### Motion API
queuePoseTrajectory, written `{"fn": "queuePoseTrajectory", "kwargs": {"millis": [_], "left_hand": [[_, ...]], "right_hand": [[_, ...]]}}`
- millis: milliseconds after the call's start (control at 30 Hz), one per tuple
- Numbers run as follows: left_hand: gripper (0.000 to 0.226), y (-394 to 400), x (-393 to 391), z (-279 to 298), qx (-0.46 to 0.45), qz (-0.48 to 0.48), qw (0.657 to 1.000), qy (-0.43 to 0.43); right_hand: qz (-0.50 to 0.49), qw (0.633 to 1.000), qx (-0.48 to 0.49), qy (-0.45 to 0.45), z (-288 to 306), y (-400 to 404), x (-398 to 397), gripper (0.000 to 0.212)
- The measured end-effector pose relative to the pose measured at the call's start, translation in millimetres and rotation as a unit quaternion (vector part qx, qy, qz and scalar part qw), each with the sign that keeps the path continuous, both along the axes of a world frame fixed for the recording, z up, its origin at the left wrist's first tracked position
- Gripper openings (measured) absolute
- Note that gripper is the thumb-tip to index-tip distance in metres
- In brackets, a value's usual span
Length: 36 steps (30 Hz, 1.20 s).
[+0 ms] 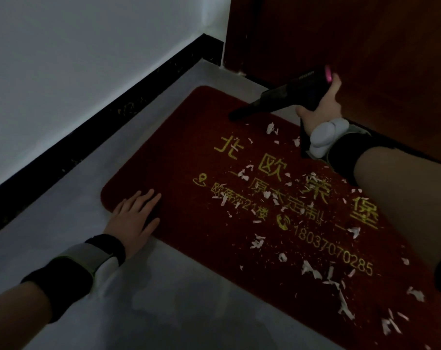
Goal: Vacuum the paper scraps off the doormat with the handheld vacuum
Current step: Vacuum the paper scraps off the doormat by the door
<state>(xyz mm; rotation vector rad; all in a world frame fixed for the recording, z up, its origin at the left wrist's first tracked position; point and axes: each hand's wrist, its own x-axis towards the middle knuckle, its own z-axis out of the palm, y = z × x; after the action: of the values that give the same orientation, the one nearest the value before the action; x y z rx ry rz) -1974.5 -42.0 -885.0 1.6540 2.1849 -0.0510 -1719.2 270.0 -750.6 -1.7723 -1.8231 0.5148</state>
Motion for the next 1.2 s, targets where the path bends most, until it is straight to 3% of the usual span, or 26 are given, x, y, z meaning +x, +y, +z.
{"fn": "queuePoseTrajectory", "kwargs": {"millis": [167,433,833,1200], "left_hand": [[0.061,6.7,-1.7,5.4,-0.026,-0.003,1.000,-0.013],[0.063,7.6,-2.8,8.3,-0.057,-0.011,0.998,-0.002],[0.064,8.4,-6.6,13.2,-0.087,-0.025,0.996,-0.004],[0.067,11.2,-18.8,8.2,-0.117,-0.053,0.992,-0.009]], "right_hand": [[-0.036,0.998,0.012,-0.054,-0.9,0.0,-29.8,0.086],[0.035,0.982,0.070,-0.172,11.1,-4.6,-49.1,0.091],[0.092,0.979,0.063,-0.171,35.2,-2.3,22.6,0.098],[0.168,0.983,0.054,-0.050,43.5,-22.1,39.4,0.088]]}}
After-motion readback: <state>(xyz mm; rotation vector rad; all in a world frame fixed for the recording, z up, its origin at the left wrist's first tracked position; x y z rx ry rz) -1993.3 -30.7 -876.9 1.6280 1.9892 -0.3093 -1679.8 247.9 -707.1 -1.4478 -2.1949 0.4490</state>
